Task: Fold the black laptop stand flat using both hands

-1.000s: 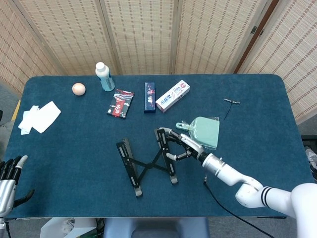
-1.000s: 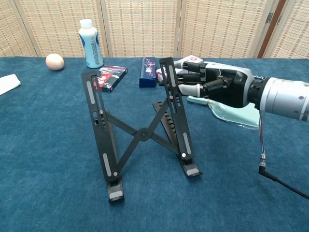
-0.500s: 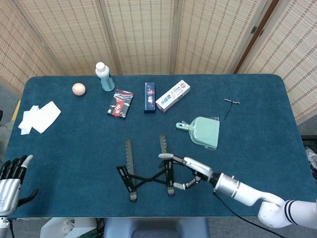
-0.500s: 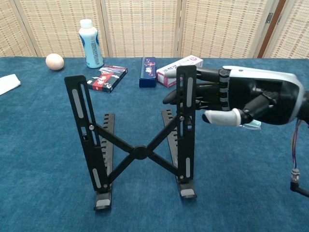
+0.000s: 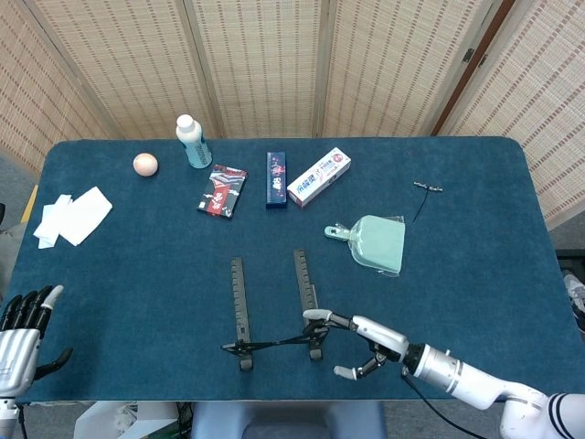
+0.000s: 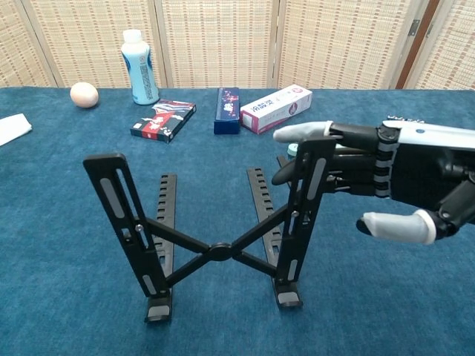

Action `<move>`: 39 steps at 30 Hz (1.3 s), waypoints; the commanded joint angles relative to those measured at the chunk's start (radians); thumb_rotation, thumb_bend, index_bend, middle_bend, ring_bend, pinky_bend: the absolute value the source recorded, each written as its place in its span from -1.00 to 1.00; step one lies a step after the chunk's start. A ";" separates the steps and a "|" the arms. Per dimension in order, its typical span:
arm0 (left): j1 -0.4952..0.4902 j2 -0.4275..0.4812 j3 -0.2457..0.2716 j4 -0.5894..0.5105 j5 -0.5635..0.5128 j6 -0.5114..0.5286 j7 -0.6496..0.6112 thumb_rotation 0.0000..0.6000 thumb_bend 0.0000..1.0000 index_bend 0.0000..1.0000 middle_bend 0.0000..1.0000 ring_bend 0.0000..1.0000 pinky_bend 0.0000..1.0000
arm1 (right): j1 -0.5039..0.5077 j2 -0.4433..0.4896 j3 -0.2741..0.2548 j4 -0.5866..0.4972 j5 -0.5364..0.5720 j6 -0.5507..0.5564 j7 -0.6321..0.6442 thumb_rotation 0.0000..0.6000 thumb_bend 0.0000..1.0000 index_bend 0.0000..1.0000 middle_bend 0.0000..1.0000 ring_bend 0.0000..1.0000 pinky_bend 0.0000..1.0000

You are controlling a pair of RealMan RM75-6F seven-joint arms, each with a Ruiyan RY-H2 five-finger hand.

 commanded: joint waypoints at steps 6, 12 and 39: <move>-0.002 -0.001 0.000 0.003 -0.002 -0.004 -0.003 1.00 -0.61 -0.97 -0.84 -0.89 -1.00 | -0.010 0.012 -0.001 -0.016 0.003 0.029 -0.040 1.00 -0.51 -0.79 -0.56 -0.86 -0.72; -0.006 -0.004 0.000 0.003 0.002 -0.008 -0.003 1.00 -0.61 -0.97 -0.84 -0.89 -1.00 | -0.002 -0.002 0.038 -0.008 0.033 0.025 -0.089 1.00 -0.51 -0.79 -0.56 -0.86 -0.72; -0.017 0.001 0.006 -0.002 -0.003 -0.035 0.000 1.00 -0.60 -0.97 -0.84 -0.89 -1.00 | 0.008 -0.172 -0.048 0.176 0.073 -0.018 0.399 1.00 -0.51 -0.79 -0.56 -0.87 -0.75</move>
